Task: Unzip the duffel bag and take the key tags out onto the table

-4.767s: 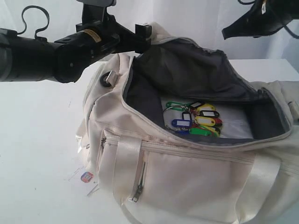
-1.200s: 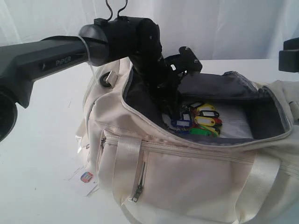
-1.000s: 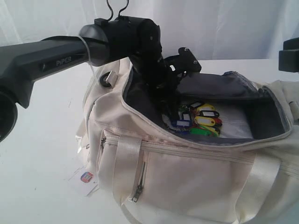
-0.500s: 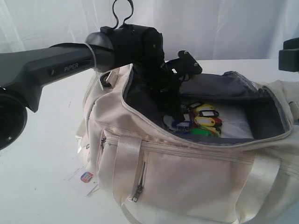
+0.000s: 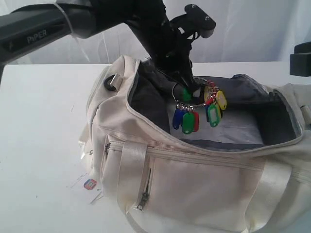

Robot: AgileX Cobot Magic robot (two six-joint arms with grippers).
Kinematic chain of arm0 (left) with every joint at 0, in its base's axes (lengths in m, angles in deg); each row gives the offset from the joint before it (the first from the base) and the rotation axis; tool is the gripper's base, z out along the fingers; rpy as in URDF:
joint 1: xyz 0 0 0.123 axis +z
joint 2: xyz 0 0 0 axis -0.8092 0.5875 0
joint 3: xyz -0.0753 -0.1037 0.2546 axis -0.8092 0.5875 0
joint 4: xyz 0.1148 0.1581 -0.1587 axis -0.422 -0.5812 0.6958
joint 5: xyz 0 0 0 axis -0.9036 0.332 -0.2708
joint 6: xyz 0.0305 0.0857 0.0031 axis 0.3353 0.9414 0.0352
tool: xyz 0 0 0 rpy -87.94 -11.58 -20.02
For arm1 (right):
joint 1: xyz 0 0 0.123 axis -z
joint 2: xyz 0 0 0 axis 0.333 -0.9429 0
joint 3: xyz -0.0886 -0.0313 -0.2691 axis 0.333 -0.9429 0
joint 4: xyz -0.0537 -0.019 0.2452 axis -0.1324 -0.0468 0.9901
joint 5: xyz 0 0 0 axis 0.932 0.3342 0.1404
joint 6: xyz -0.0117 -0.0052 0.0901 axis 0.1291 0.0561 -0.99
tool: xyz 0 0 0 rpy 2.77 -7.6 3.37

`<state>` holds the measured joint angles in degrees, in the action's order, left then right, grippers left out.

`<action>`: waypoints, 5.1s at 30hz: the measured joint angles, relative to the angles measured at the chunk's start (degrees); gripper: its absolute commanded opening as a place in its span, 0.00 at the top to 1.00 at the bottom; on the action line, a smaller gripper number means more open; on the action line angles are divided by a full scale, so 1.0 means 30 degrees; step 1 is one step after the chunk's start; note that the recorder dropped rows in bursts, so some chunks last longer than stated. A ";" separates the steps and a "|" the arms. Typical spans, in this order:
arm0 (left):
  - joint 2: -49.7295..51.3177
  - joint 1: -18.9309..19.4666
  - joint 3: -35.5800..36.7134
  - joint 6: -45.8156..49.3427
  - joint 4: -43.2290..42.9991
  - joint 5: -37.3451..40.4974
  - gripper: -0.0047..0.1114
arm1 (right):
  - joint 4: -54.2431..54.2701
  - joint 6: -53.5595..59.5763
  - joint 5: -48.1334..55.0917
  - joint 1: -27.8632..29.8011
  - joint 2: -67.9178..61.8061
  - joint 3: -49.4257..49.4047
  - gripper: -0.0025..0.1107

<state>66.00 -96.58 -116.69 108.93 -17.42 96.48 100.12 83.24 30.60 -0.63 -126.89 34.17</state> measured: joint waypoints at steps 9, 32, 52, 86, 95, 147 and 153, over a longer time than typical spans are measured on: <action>-0.1540 0.0000 0.0000 0.0000 -0.1040 0.0832 0.96 | 0.0000 -0.0034 0.0000 0.0000 0.0000 0.0000 0.98; -0.7912 0.3685 0.2702 -0.1384 -0.2519 0.5585 0.96 | 0.0000 -0.0034 0.0113 0.0000 0.0000 0.0000 0.98; -1.2084 0.7504 1.8630 -0.3775 -0.3426 -0.0579 0.96 | 0.0034 -0.0034 0.0113 0.0000 0.0000 0.0000 0.98; -0.9070 0.8183 2.1962 -0.1580 0.1209 -0.7063 0.58 | 0.0407 -0.0034 -0.0003 0.0000 0.0000 0.0000 0.98; -0.8919 0.8183 2.1962 -0.1652 0.1596 -0.7261 0.42 | 0.0407 -0.0034 -0.0039 0.0000 0.0000 0.0000 0.98; -2.7522 1.0505 2.5663 -0.5807 0.1608 -0.4442 0.96 | 0.0549 -0.0034 0.0906 0.0000 0.0000 0.0000 0.98; -3.2065 1.3846 2.9392 -0.5931 0.1608 -0.9366 0.96 | 0.0549 -0.0034 0.0906 0.0000 0.0000 0.0000 0.98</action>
<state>-30.19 -55.04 -28.51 91.13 -12.59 68.38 101.77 83.14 33.32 -0.63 -126.89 34.17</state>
